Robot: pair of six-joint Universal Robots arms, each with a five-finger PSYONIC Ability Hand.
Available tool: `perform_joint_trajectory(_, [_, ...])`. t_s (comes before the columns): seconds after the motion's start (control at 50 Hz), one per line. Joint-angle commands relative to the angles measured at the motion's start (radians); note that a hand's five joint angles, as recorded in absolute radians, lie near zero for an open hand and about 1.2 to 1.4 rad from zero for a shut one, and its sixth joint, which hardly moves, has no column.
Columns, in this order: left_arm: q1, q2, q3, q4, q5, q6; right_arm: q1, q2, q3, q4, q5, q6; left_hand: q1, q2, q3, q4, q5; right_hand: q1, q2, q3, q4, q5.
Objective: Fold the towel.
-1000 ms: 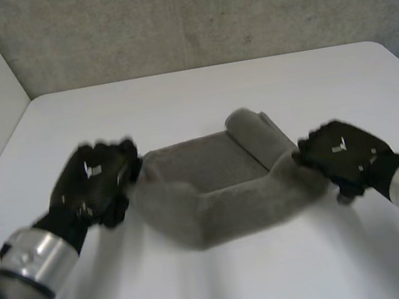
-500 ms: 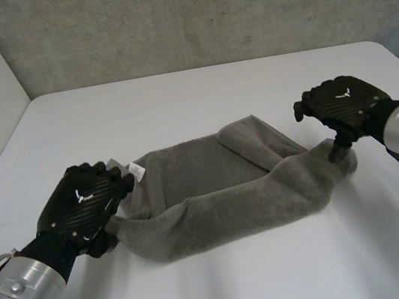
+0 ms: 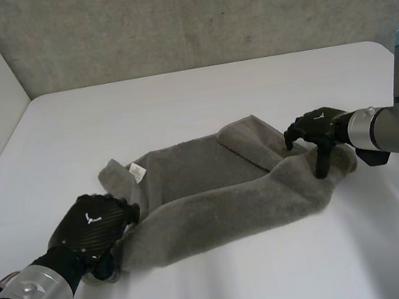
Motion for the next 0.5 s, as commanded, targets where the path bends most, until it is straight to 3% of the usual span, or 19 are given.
perform_joint_trajectory(0.02, [-0.004, -0.022, 0.024, 0.006, -0.026, 0.002, 0.011, 0.029, -0.019, -0.004, 0.004, 0.001, 0.44, 0.435, 0.445, 0.451, 0.271, 0.129, 0.122, 0.124, 0.131, 0.157])
perform_joint_trajectory(0.04, [-0.004, -0.022, 0.024, 0.006, -0.026, 0.002, 0.013, 0.029, -0.023, -0.006, 0.001, 0.001, 0.441, 0.436, 0.446, 0.452, 0.272, 0.36, 0.353, 0.355, 0.362, 0.388])
perform_joint_trajectory(0.06, [-0.004, -0.025, 0.039, 0.004, -0.03, 0.002, 0.013, 0.029, -0.023, -0.006, 0.001, 0.001, 0.575, 0.57, 0.58, 0.586, 0.406, 0.362, 0.355, 0.357, 0.364, 0.39])
perform_joint_trajectory(0.1, [-0.004, -0.028, 0.059, 0.004, -0.033, 0.002, 0.018, 0.027, -0.048, -0.006, -0.002, 0.009, 0.672, 0.667, 0.677, 0.683, 0.503, 0.934, 0.927, 0.929, 0.935, 0.962])
perform_joint_trajectory(0.3, [-0.003, -0.095, 0.306, 0.004, -0.043, -0.011, 0.047, 0.012, -0.193, -0.021, 0.001, 0.074, 0.711, 0.706, 0.716, 0.722, 0.542, 0.937, 0.93, 0.932, 0.938, 0.965])
perform_joint_trajectory(0.34, [-0.004, -0.141, 0.384, -0.014, -0.077, -0.011, 0.048, 0.001, -0.198, -0.032, 0.001, 0.093, 0.711, 0.706, 0.716, 0.722, 0.542, 0.937, 0.93, 0.932, 0.938, 0.965])
perform_joint_trajectory(0.5, [0.005, -0.154, 0.382, -0.071, -0.115, -0.014, 0.031, -0.161, -0.016, -0.078, -0.007, 0.122, 0.711, 0.706, 0.716, 0.722, 0.542, 0.937, 0.93, 0.932, 0.938, 0.965])
